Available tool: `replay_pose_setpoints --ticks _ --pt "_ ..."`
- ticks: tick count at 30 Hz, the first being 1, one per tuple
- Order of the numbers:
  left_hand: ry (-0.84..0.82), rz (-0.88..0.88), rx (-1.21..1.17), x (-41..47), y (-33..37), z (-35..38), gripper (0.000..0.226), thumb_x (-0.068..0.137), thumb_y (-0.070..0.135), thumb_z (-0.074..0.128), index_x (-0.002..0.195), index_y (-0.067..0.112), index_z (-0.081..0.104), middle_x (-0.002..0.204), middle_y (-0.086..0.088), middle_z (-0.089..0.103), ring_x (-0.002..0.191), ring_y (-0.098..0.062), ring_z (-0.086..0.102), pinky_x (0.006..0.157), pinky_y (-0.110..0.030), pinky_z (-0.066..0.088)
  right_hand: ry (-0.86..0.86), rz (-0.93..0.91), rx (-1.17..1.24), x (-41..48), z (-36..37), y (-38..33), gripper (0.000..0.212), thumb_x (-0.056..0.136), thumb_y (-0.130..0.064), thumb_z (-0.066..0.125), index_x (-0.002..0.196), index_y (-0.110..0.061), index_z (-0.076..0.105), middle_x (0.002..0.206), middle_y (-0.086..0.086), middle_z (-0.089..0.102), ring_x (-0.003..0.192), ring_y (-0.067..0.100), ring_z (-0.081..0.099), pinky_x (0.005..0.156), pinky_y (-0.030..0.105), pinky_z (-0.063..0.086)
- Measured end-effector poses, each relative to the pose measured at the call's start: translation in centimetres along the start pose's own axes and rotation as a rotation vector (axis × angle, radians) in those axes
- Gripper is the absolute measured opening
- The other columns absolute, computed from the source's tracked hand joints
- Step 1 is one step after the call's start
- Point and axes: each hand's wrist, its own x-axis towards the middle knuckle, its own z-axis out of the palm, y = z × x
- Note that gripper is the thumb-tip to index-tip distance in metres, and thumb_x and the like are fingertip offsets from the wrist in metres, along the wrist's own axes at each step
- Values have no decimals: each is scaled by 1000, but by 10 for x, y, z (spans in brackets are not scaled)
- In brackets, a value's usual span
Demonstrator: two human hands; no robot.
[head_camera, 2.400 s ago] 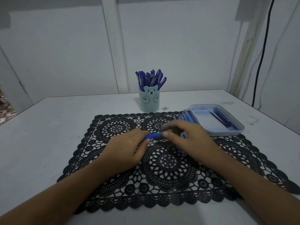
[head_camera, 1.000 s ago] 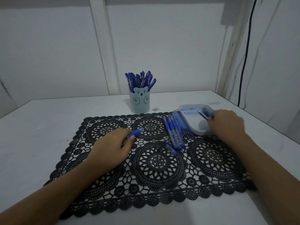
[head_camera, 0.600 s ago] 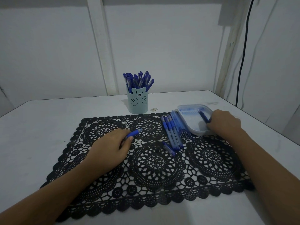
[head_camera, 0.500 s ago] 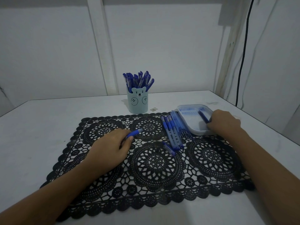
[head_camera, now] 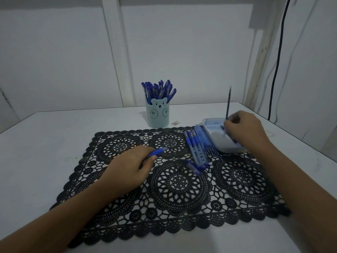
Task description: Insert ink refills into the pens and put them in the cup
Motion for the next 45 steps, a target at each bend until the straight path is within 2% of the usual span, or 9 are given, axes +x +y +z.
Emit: replay_pose_setpoints --ticks 4,8,18,28,34,38,40,42,45 --pt "-3 23 -33 0 1 -1 51 85 53 24 112 25 57 78 18 52 73 -1 50 59 -15 37 -271 96 643 -31 10 -32 6 89 0 50 85 -4 50 73 11 67 64 20 67 60 25 57" --pt "-7 40 -50 -1 4 -3 51 85 53 23 113 25 55 78 22 51 79 -1 51 59 -12 35 -427 103 875 -57 19 -47 11 93 -2 44 84 -8 47 75 12 71 76 26 70 67 31 58" --pt "-24 87 -67 -2 6 -4 47 88 48 26 113 21 55 77 25 46 76 4 49 63 -7 35 -550 92 936 -78 34 -50 11 94 -2 42 86 -9 43 85 15 71 83 28 70 71 31 58" --pt "15 71 -133 -1 7 -4 45 88 45 27 108 19 58 72 16 53 73 -6 51 61 -14 38 -568 13 912 -84 32 -53 16 93 1 41 81 -9 44 83 11 71 82 21 70 76 32 57" --pt "16 84 -144 -2 7 -5 43 89 44 28 108 18 58 73 16 53 72 -6 51 61 -15 38 -597 -5 895 -85 33 -52 16 92 2 43 81 -10 45 80 10 70 75 19 70 70 28 58" --pt "-26 110 -83 -3 8 -4 46 89 45 27 114 20 56 81 16 55 74 -2 51 65 -14 40 -642 -113 609 -86 32 -51 7 86 -3 57 88 -9 59 64 -3 66 57 4 62 54 16 50" --pt "-18 110 -88 -3 8 -4 45 89 45 27 113 19 56 80 15 55 73 -2 51 63 -15 39 -650 -116 508 -86 33 -51 16 84 -12 62 99 -16 62 61 -7 63 55 2 58 52 15 46" --pt "12 93 -121 -3 8 -6 44 89 44 28 109 18 58 74 15 53 72 -4 50 61 -14 38 -657 -39 596 -84 33 -49 24 86 -20 59 109 -20 56 65 -6 65 58 7 56 52 21 44" --pt "46 58 -162 -2 9 -7 40 89 42 31 104 17 59 69 16 52 72 -3 51 60 -10 36 -551 82 856 -79 31 -47 14 91 -24 49 103 -16 52 68 0 61 55 10 52 49 23 39"
